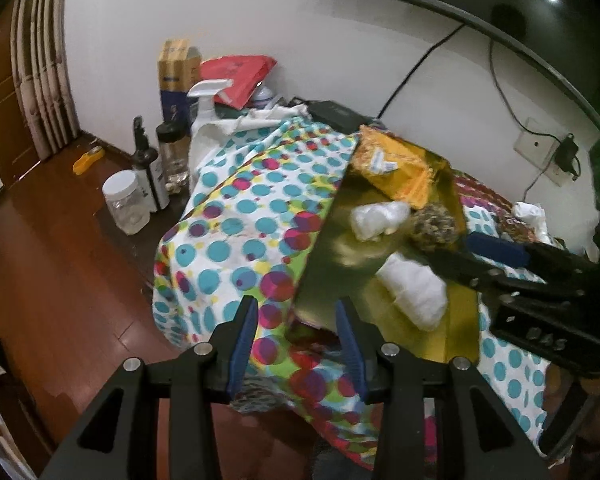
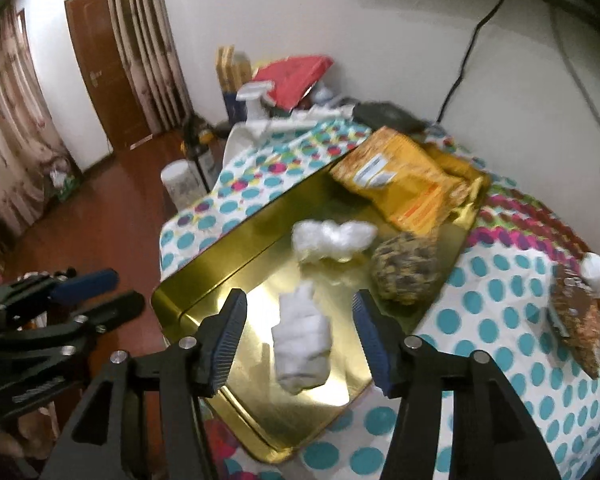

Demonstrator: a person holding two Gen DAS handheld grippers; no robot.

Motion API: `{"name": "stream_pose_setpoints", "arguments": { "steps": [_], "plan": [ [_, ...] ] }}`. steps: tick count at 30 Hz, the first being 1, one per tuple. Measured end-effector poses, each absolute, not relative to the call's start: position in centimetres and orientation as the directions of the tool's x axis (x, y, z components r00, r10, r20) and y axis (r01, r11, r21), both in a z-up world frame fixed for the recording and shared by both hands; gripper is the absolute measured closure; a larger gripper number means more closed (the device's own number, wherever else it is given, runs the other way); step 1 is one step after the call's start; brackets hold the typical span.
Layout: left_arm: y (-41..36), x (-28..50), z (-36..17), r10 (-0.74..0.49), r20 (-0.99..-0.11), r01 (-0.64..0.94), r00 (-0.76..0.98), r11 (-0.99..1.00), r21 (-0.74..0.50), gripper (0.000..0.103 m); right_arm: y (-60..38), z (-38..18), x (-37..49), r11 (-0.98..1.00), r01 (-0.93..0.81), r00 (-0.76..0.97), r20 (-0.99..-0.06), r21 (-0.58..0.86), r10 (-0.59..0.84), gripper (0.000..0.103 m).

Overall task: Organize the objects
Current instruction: 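Withdraw the right tool and grasp the clear plastic bundle on the bedspread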

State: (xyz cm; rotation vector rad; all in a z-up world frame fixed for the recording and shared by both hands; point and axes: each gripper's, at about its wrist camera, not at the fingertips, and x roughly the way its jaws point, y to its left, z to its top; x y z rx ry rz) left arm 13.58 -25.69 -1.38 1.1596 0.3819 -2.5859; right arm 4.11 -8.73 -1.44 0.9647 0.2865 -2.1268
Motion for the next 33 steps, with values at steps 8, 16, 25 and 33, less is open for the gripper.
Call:
{"name": "stream_pose_setpoints", "arguments": {
  "steps": [8, 16, 25, 33],
  "plan": [
    [-20.3, 11.3, -0.1, -0.089, -0.742, 0.236, -0.665, -0.967, -0.096, 0.062, 1.9, 0.8, 2.4, -0.816, 0.573, -0.593, -0.649, 0.074, -0.476, 0.049],
    [-12.9, 8.3, 0.1, 0.031, -0.753, 0.065, -0.658, -0.993, -0.097, 0.062, 13.2, -1.1, -2.6, -0.947, 0.319, -0.699, -0.664, 0.046, -0.268, 0.049],
    [-5.7, 4.7, -1.9, 0.104, -0.789, -0.063, -0.605, -0.995, -0.083, 0.062, 16.0, -4.5, -7.3, -0.97, 0.222, -0.717, -0.69, -0.1, -0.093, 0.045],
    [-4.0, 1.0, -3.6, 0.129, -0.807, -0.057, -0.576, -0.991, -0.117, 0.062, 15.4, -6.4, -11.0, -0.973, 0.229, -0.699, -0.7, -0.032, -0.141, 0.044]
  ]
}}
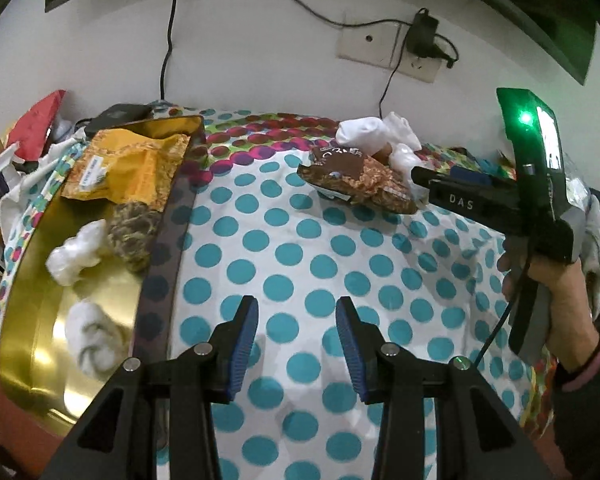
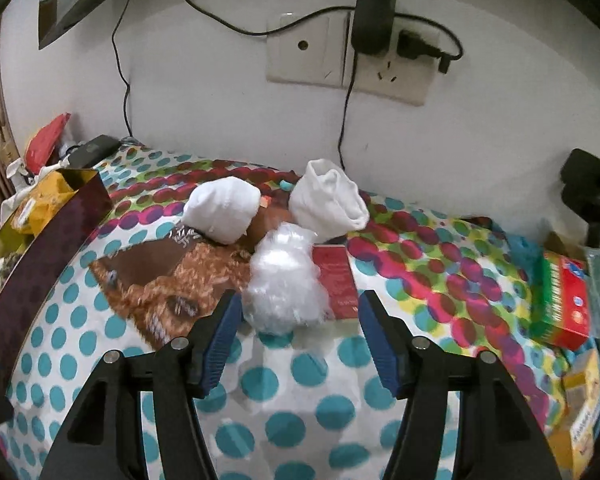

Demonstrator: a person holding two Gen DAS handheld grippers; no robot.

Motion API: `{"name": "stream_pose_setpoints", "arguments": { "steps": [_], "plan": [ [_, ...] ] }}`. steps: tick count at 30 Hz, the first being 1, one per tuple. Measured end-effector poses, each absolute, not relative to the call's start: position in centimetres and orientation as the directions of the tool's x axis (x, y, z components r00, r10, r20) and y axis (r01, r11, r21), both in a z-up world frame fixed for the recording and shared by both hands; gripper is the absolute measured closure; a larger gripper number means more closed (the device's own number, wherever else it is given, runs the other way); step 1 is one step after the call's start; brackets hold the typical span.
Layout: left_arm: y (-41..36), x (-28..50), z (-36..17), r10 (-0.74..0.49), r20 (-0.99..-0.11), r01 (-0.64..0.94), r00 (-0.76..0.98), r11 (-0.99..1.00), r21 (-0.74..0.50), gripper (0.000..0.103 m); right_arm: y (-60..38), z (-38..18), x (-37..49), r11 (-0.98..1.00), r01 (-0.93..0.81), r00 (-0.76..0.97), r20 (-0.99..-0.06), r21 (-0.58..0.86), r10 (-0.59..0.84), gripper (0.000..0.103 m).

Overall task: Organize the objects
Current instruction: 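Withdraw the right tool and grasp the clear plastic bundle on the bedspread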

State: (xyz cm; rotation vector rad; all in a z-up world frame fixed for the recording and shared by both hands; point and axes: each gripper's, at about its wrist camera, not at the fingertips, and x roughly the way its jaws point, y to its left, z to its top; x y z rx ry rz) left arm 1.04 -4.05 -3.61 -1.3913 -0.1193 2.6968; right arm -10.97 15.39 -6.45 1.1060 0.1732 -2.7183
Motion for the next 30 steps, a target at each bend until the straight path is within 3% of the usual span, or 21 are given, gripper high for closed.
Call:
{"name": "stream_pose_setpoints", "arguments": {
  "steps": [8, 10, 12, 22, 23, 24, 26, 30],
  "plan": [
    [-3.1, -1.8, -4.9, 0.123, -0.816, -0.053, -0.565, -0.992, -0.113, 0.062, 15.0, -7.7, -12.8, -0.979, 0.203, -0.702, -0.701, -0.027, -0.126, 0.048],
    [-3.0, -2.5, -5.2, 0.126, -0.824, -0.047, -0.553, -0.992, -0.12, 0.062, 14.9, -7.7, -12.9, -0.979, 0.202, -0.709, -0.695, -0.033, -0.123, 0.054],
    [-2.8, -3.1, -5.6, 0.151, -0.823, -0.048, -0.548, -0.988, -0.15, 0.062, 14.7, -7.7, -12.9, -0.976, 0.214, -0.712, -0.691, -0.042, -0.126, 0.07],
    [-1.8, -5.6, -6.2, 0.303, -0.799, -0.049, -0.519, -0.944, -0.327, 0.062, 18.1, -6.0, -9.4, -0.98, 0.2, -0.745, -0.647, 0.019, -0.164, 0.071],
    [-1.7, -5.9, -6.3, 0.329, -0.793, -0.047, -0.512, -0.933, -0.357, 0.06, 18.5, -6.0, -8.6, -0.978, 0.206, -0.739, -0.651, 0.026, -0.173, 0.071],
    [-1.6, -6.1, -6.4, 0.339, -0.791, -0.043, -0.509, -0.928, -0.37, 0.051, 18.8, -6.1, -8.0, -0.977, 0.21, -0.737, -0.652, 0.03, -0.178, 0.071],
    [-1.6, -6.5, -6.6, 0.373, -0.778, -0.024, -0.505, -0.908, -0.419, 0.042, 19.3, -6.4, -6.6, -0.976, 0.215, -0.731, -0.656, 0.038, -0.187, 0.071],
    [-2.3, -7.3, -6.7, 0.456, -0.723, 0.034, -0.519, -0.834, -0.551, 0.04, 19.8, -7.3, -5.1, -0.974, 0.225, -0.72, -0.668, 0.027, -0.185, 0.071]
  ]
}}
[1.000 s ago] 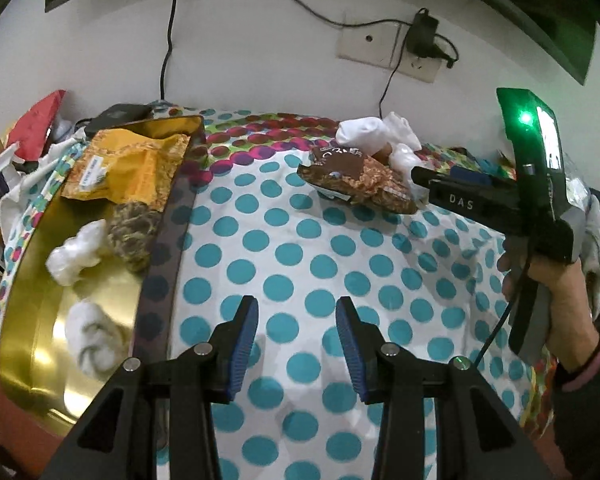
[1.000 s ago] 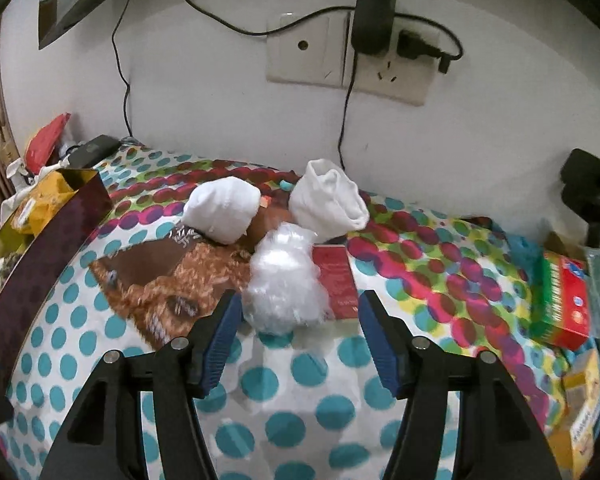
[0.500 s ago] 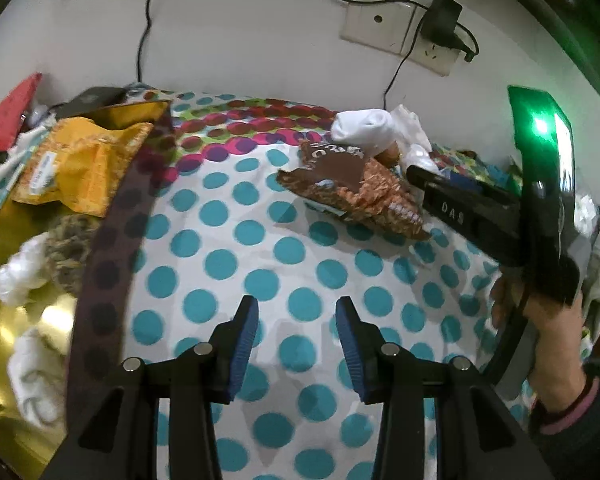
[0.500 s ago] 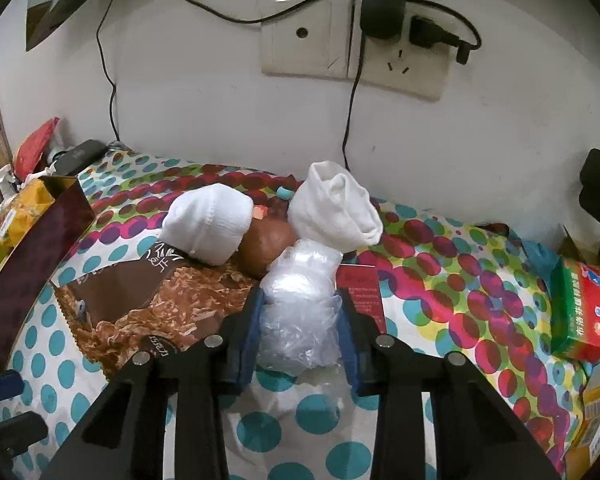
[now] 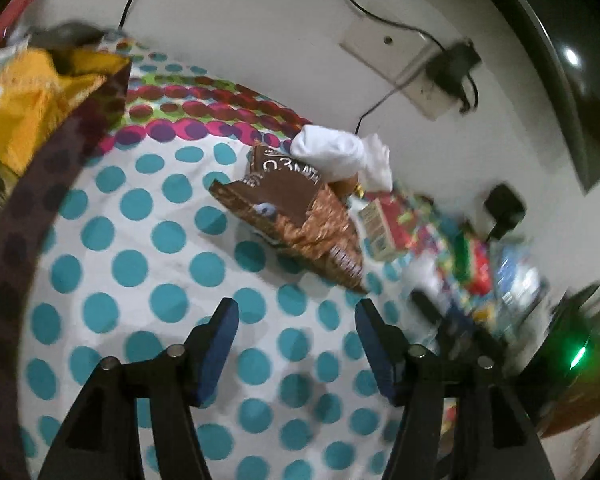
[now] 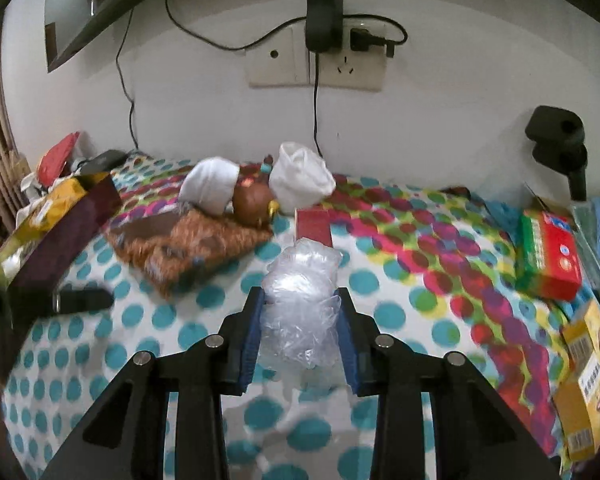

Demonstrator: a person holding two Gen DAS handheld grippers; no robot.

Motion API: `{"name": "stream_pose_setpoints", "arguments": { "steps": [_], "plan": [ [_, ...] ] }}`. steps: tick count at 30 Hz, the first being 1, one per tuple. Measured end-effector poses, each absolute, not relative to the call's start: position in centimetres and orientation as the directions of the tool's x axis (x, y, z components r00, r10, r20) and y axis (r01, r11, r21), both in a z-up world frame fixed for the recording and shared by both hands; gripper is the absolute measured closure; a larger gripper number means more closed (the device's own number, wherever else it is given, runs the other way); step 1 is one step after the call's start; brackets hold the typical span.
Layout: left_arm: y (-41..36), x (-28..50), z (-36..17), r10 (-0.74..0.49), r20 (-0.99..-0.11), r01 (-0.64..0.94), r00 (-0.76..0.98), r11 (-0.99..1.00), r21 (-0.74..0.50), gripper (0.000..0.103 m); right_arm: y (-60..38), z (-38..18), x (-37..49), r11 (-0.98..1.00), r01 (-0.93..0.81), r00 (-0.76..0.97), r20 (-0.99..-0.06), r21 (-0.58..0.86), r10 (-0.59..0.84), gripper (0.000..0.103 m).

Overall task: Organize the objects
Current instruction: 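Withdraw the right tool and grasp the clear plastic bundle on the bedspread, then grasp the brown chocolate bag with the left tool while the right tool holds the plastic bundle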

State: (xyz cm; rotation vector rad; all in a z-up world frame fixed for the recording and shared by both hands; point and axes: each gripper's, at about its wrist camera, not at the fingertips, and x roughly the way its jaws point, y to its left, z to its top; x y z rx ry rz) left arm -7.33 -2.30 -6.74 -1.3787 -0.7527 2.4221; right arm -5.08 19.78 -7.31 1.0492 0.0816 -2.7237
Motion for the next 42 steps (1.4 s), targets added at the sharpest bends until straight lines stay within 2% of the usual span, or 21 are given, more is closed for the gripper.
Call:
{"name": "stream_pose_setpoints", "arguments": {
  "steps": [5, 16, 24, 30, 31, 32, 35, 42],
  "plan": [
    [-3.2, -8.6, -7.3, 0.53, -0.677, 0.114, -0.511, -0.739, -0.665, 0.034, 19.8, -7.5, -4.6, -0.971, 0.235, -0.721, -0.664, 0.036, -0.199, 0.071],
    [-3.3, -11.7, -8.9, 0.549, -0.66, 0.189, -0.513, -0.678, -0.711, 0.034, 18.5, -8.2, -4.9, -0.955, 0.298, -0.675, -0.706, 0.004, -0.213, 0.07],
    [-3.1, -14.1, -9.2, 0.482, -0.676, 0.219, -0.558, -0.7, -0.68, 0.034, 18.0, -8.5, -4.8, -0.949, 0.316, -0.66, -0.72, -0.008, -0.213, 0.07],
    [-2.7, -13.6, -9.2, 0.428, -0.669, 0.181, -0.608, -0.746, -0.641, 0.035, 17.8, -8.7, -5.0, -0.948, 0.318, -0.659, -0.725, -0.027, -0.2, 0.07],
    [-2.6, -13.5, -9.1, 0.409, -0.677, 0.176, -0.612, -0.764, -0.621, 0.037, 17.8, -8.7, -5.0, -0.948, 0.318, -0.658, -0.726, -0.027, -0.2, 0.069],
    [-2.5, -13.2, -9.0, 0.388, -0.677, 0.164, -0.625, -0.783, -0.6, 0.048, 17.8, -8.8, -5.0, -0.948, 0.318, -0.656, -0.728, -0.027, -0.199, 0.069],
    [-2.4, -12.9, -8.8, 0.359, -0.671, 0.134, -0.649, -0.814, -0.566, 0.066, 17.7, -8.8, -5.1, -0.948, 0.317, -0.651, -0.733, -0.027, -0.197, 0.069],
    [-2.7, -11.9, -8.0, 0.363, -0.634, 0.074, -0.683, -0.829, -0.554, 0.075, 17.7, -8.8, -5.2, -0.949, 0.315, -0.647, -0.738, -0.03, -0.191, 0.068]
  ]
}}
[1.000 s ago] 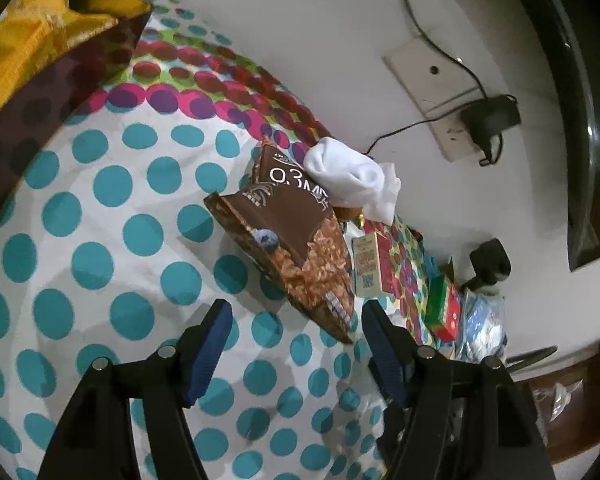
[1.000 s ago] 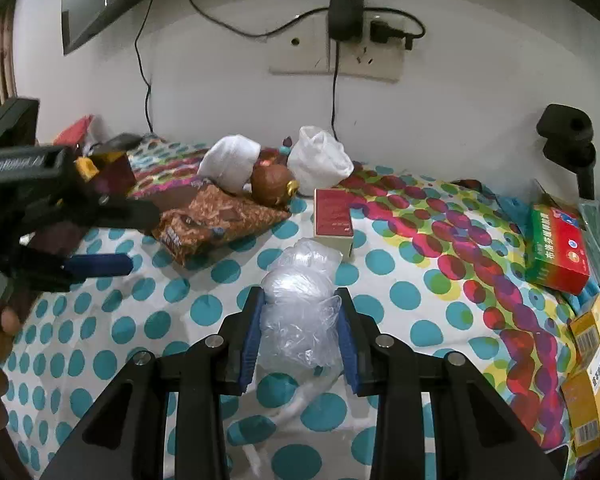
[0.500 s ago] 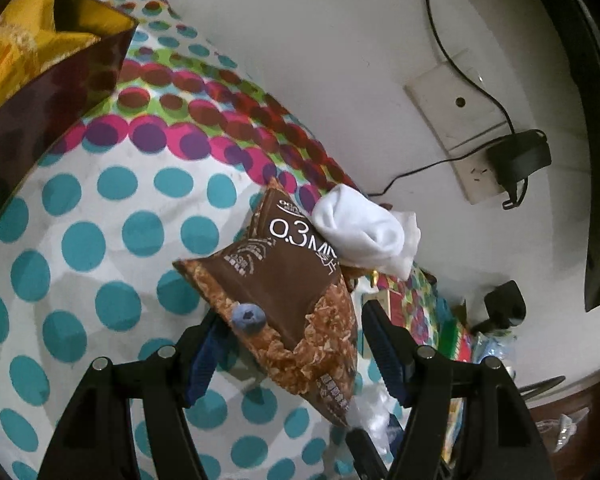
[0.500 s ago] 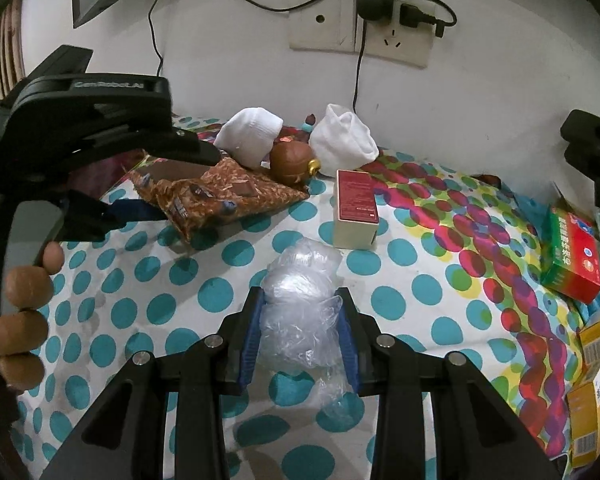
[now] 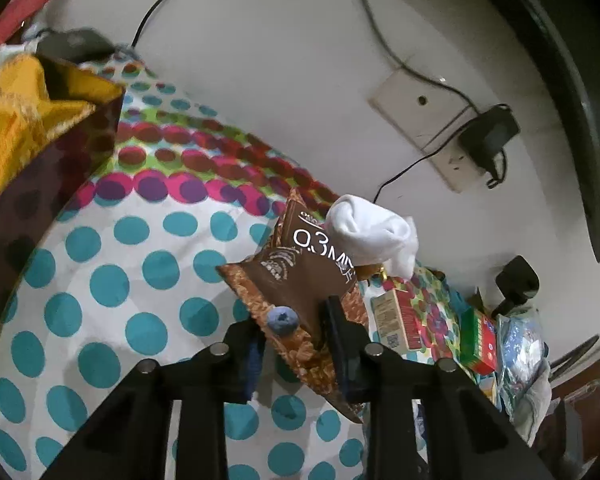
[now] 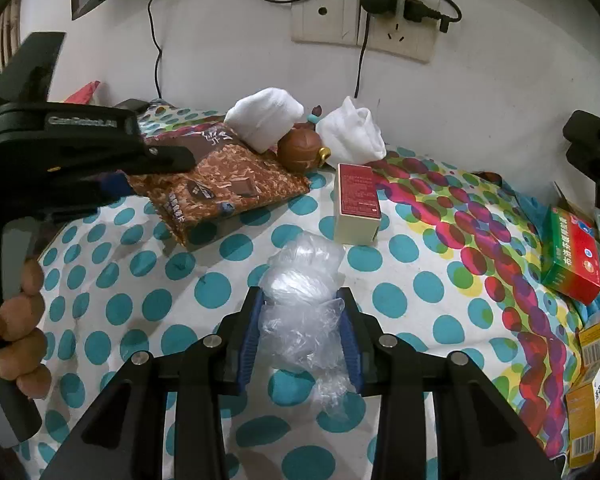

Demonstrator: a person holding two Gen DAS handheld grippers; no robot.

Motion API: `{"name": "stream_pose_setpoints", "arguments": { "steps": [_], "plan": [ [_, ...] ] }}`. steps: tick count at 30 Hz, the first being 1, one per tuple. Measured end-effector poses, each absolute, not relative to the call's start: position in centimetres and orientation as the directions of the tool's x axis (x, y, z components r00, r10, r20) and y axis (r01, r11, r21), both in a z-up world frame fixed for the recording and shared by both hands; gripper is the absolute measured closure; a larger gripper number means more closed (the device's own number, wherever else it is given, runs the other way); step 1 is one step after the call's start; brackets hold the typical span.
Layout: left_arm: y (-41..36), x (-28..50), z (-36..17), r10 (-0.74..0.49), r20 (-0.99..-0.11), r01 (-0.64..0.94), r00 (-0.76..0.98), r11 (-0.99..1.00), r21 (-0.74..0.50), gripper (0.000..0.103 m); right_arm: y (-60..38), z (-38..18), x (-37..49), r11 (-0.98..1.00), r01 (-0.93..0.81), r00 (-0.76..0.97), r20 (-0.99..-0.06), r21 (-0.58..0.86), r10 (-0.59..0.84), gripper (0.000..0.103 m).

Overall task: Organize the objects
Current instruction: 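Grasp the brown chocolate bag with the left tool while the right tool holds the plastic bundle, then carry the brown chocolate bag to the gold tray and open the left tool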

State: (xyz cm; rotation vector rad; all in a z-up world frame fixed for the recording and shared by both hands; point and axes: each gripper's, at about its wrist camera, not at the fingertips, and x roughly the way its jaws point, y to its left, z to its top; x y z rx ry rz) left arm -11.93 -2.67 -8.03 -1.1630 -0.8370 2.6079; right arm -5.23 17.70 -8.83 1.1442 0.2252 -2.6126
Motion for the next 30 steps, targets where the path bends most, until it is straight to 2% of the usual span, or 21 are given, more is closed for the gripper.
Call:
{"name": "stream_pose_setpoints", "arguments": {
  "steps": [17, 30],
  "plan": [
    [-1.1, -7.8, -3.4, 0.267, -0.594, -0.068, -0.759, -0.94, -0.335, 0.08, 17.7, -8.9, -5.4, -0.949, 0.313, -0.634, -0.751, -0.029, -0.186, 0.068],
    [-1.8, -5.6, -0.5, 0.232, -0.577, -0.112, -0.783, -0.965, -0.237, 0.081, 17.6, -8.9, -5.7, -0.95, 0.31, -0.627, -0.761, -0.045, -0.169, 0.068]
  ]
}}
